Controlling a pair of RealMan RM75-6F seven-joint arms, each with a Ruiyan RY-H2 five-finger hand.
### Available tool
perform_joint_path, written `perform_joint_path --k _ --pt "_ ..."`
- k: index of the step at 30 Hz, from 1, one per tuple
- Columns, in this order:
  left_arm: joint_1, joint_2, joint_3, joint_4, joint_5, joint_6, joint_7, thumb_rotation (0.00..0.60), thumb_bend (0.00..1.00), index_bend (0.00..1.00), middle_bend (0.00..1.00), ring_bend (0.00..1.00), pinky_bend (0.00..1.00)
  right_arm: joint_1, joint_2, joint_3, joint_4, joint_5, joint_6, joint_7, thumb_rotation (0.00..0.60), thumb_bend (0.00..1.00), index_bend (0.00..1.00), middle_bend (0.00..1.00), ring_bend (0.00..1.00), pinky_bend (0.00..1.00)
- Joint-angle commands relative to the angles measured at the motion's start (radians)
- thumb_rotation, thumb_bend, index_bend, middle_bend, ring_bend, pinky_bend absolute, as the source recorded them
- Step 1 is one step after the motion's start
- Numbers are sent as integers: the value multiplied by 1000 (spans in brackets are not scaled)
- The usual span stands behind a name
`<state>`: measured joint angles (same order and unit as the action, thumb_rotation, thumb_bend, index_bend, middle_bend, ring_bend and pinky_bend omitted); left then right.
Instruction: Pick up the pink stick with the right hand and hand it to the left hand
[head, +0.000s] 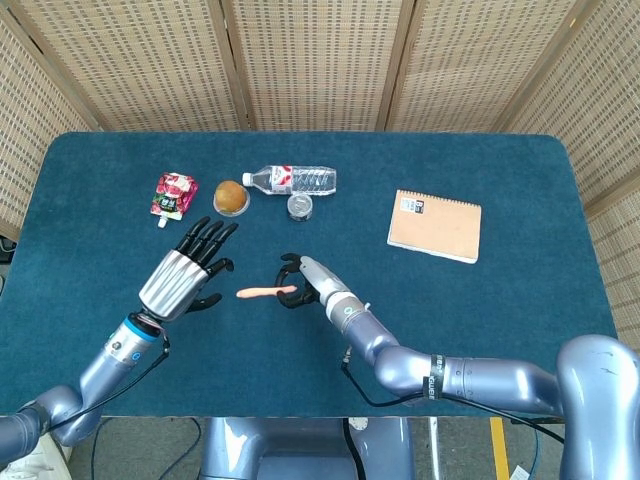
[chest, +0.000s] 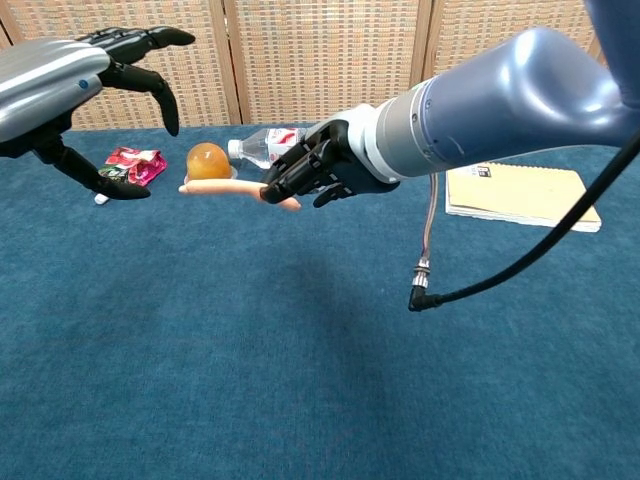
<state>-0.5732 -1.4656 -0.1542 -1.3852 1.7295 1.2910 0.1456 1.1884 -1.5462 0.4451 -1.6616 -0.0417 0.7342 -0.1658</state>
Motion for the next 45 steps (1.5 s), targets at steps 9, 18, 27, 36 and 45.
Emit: perform_joint_path --k 9,18,27,36,45 --pt "-65 -117 -2 50 5 -5 51 600 118 470 0 0 0 1 -7 -22 -1 -23 2 41 600 637 669 168 0 0" --pt "-85 -164 5 81 -25 -19 69 600 131 471 0 0 0 3 1 -32 -13 -41 12 60 600 637 671 169 0 0" --pt "-94 -175 19 93 -20 0 56 600 225 479 0 0 0 7 2 -45 -14 -49 14 72 600 637 672 170 0 0" --pt "-104 -176 26 82 -25 0 69 600 303 485 0 0 0 8 4 -52 -15 -59 14 83 600 637 673 169 0 0" --pt "-111 -184 22 71 -35 9 67 600 334 486 0 0 0 7 11 -63 -19 -66 17 88 600 638 673 170 0 0"
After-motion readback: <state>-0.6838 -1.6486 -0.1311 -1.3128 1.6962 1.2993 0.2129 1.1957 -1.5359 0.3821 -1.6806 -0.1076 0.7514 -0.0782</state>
